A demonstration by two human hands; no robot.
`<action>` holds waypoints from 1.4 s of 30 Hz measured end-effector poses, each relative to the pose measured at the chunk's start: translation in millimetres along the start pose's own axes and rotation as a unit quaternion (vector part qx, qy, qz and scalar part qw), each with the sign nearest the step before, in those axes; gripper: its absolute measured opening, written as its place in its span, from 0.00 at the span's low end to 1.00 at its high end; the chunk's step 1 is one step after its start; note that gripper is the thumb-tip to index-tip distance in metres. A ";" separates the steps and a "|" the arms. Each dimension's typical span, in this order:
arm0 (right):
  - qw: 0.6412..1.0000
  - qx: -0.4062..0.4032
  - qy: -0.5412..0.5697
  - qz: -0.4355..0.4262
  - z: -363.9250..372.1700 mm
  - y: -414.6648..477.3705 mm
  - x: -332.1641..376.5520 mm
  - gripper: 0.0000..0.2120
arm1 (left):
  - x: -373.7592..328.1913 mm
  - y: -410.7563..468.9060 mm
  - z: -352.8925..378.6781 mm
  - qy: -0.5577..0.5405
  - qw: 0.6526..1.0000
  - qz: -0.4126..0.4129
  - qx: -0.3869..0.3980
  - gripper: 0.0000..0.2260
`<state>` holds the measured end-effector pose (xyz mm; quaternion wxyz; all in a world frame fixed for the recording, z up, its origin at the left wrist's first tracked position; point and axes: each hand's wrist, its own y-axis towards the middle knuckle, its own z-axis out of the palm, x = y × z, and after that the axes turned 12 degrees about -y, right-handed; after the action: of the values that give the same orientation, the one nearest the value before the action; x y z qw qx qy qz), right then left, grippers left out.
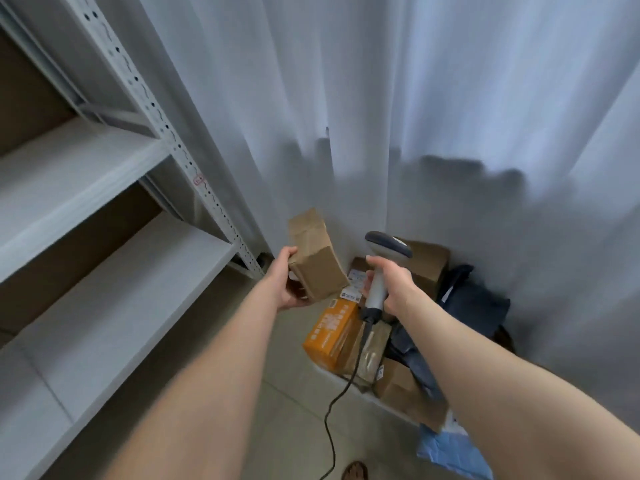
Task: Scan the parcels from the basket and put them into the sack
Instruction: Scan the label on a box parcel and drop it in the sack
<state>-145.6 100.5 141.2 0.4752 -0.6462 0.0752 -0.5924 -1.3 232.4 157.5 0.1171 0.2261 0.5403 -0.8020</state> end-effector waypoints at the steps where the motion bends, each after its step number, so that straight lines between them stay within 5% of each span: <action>1: 1.000 0.013 -0.008 -0.014 5.2 -10.8 6.2 0.25 | -3.1 -13.6 -1.1 -0.018 1.000 -0.007 0.019 0.17; 9: 0.990 0.114 -0.045 -0.063 48.7 -94.1 27.8 0.21 | -17.7 -101.3 -23.1 -0.001 0.993 0.044 0.108 0.16; 12: 0.989 0.102 -0.064 -0.088 60.1 -112.6 25.1 0.17 | -27.9 -129.4 -33.3 0.036 0.990 0.113 0.074 0.08; 18: 0.975 0.083 -0.139 -0.153 87.2 -145.4 8.4 0.14 | -36.0 -173.2 -57.6 0.184 0.970 0.156 0.019 0.27; 22: 0.986 0.097 -0.053 -0.127 106.9 -166.4 -4.8 0.15 | -32.8 -186.1 -96.9 0.188 0.958 0.215 -0.011 0.15; 26: 0.984 0.129 0.052 -0.111 115.0 -181.9 -2.4 0.16 | -27.6 -196.3 -139.0 0.227 0.942 0.246 0.008 0.30; 30: 0.973 0.201 0.043 -0.102 128.5 -193.2 -6.5 0.09 | -24.4 -206.4 -157.4 0.373 0.885 0.274 0.053 0.40; 35: 0.971 0.207 -0.009 -0.118 142.8 -200.5 -21.6 0.05 | -33.7 -219.5 -158.0 0.314 0.899 0.283 0.117 0.35; 42: 0.972 0.169 -0.060 -0.150 153.9 -206.6 -29.4 0.16 | -50.6 -231.8 -153.5 0.268 0.892 0.331 0.152 0.40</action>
<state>-121.5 311.8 289.7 0.4867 -0.5951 -0.1525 -0.6210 -21.2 460.8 322.7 0.1904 0.6130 0.3166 -0.6984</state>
